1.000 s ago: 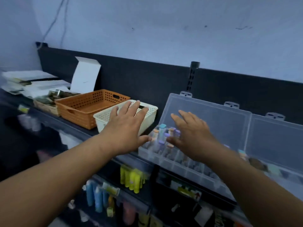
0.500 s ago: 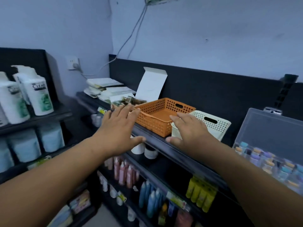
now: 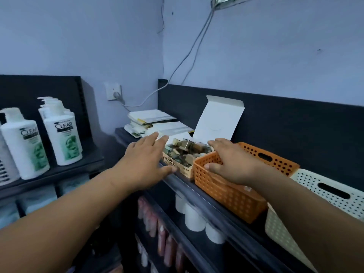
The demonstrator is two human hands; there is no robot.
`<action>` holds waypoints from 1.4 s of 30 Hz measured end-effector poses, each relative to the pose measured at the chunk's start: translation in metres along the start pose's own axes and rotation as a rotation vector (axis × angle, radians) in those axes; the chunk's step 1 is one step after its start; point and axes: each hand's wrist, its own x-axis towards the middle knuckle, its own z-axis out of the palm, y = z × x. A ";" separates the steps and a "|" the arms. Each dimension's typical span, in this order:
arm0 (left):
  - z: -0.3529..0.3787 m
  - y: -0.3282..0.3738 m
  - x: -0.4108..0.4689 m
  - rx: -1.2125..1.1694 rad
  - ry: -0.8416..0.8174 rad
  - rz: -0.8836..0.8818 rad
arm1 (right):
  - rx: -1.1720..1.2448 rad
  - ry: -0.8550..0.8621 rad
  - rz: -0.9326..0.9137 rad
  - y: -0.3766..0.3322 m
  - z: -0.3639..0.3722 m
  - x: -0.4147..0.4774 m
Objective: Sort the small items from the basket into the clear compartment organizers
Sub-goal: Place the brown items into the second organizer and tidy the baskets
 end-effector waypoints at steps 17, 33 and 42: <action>0.080 -0.045 0.203 -0.222 -0.180 0.266 | -0.055 -0.161 0.211 0.039 0.042 0.186; 0.131 -0.060 0.296 -0.338 -0.362 0.716 | 0.028 -0.141 0.545 0.030 0.068 0.238; 0.104 -0.058 0.295 -0.889 -0.366 0.512 | 0.336 0.302 0.628 0.013 0.046 0.195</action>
